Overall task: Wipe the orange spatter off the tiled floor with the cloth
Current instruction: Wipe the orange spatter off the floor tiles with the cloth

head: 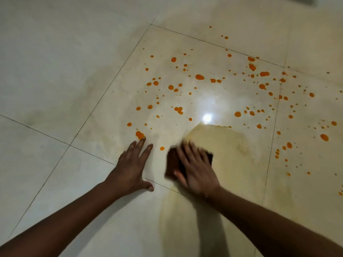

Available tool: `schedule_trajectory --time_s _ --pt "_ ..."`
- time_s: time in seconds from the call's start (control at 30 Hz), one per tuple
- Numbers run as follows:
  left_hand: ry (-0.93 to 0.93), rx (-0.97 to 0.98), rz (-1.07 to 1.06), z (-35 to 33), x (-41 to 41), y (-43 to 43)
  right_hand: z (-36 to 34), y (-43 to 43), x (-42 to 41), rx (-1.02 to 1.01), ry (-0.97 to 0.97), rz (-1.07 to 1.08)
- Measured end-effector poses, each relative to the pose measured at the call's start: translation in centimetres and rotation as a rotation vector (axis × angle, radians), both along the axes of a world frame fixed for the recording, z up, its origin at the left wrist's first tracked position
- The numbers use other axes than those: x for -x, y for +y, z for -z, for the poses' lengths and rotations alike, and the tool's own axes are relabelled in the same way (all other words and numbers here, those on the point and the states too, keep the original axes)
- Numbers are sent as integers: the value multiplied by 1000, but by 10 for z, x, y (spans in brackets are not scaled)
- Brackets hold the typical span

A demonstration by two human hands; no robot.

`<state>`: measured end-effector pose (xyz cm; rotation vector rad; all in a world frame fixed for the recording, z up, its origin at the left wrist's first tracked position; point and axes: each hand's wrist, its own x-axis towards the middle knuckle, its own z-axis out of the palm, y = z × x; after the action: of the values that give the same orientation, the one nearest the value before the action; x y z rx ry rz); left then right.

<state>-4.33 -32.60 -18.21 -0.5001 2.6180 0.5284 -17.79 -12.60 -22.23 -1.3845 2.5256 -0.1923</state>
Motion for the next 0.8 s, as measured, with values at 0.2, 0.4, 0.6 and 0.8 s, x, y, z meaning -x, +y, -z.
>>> schedule_trajectory --time_s 0.2,0.4,0.6,0.8 --pt "-26 125 -230 -9 -21 -58 -1 -36 44 -23 45 135" --pt "-255 101 -285 -3 -19 -114 -8 -47 -34 -44 -7 -99" --pt "-306 63 -276 -6 -15 -112 -15 -43 22 -150 11 30" --pt "-281 55 -296 7 -18 -113 -2 -140 7 -38 -30 72"
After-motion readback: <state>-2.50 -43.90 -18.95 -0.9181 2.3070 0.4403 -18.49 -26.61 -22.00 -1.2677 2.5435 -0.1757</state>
